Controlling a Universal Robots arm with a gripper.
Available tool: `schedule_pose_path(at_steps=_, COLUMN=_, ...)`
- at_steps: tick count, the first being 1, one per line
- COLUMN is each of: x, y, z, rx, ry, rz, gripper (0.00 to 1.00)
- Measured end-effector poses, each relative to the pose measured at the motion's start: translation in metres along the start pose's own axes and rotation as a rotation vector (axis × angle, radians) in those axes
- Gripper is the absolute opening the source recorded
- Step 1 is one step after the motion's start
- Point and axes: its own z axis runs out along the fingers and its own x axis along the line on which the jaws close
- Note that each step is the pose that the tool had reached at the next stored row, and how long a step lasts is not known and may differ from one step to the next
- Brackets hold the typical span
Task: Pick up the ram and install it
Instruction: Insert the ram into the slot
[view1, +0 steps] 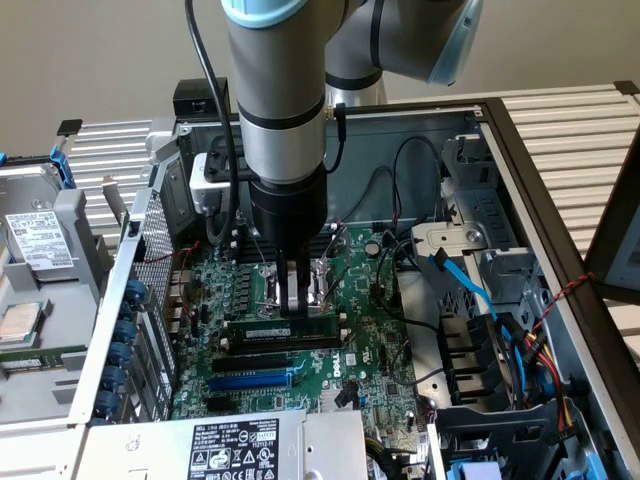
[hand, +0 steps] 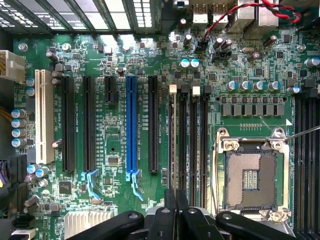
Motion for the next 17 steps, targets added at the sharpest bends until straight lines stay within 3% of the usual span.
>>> schedule_pose_path(at_steps=4, x=0.0, y=0.0, z=0.0, rx=0.0, ry=0.0001, rz=0.0, gripper=0.13)
schedule_pose_path(at_steps=5, x=0.0, y=0.0, z=0.0, rx=0.0, ry=0.0, rz=0.0, gripper=0.2)
schedule_pose_path(at_steps=13, x=0.0, y=0.0, z=0.0, rx=0.0, ry=0.0, rz=0.0, gripper=0.2)
schedule_pose_path(at_steps=17, x=-0.0001, y=0.0, z=-0.0065, rx=-0.001, ry=0.0001, rz=0.0, gripper=0.2)
